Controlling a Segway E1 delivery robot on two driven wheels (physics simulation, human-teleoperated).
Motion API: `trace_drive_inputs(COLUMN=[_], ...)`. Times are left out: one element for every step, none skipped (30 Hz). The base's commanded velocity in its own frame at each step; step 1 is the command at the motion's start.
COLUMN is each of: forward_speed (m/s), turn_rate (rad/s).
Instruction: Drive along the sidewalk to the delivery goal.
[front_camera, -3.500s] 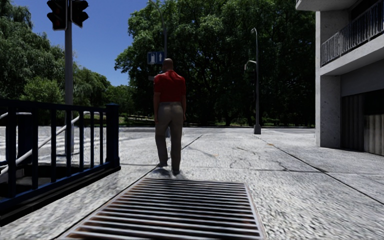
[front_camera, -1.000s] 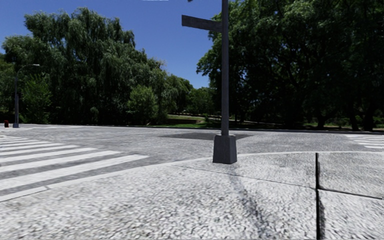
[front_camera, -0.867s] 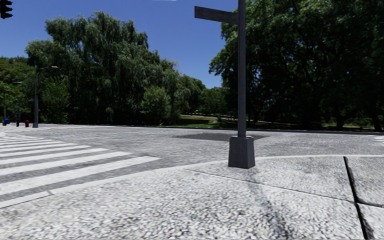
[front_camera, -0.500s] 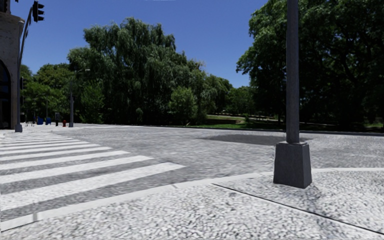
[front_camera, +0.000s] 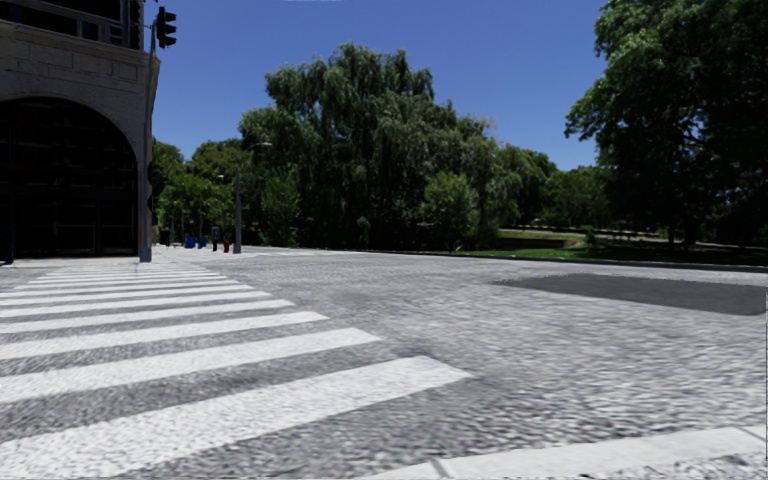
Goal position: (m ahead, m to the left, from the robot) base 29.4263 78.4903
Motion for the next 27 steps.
trace_drive_inputs(forward_speed=[1.89,1.89,1.86,1.83,1.79,1.79,1.77,1.75,1.73,1.73,1.73,1.72,1.72,1.72,1.72,1.72,1.72,1.72,1.72,1.72,1.72,1.72,1.72,1.72,1.72,1.72,1.72], turn_rate=[0.59,0.59,0.59,0.59,0.59,0.59,0.59,0.59,0.59,0.59,0.59,0.59,0.59,0.59,0.59,0.59,0.59,0.59,0.59,0.59,0.59,0.59,0.59,0.59,0.59,0.58,0.58])
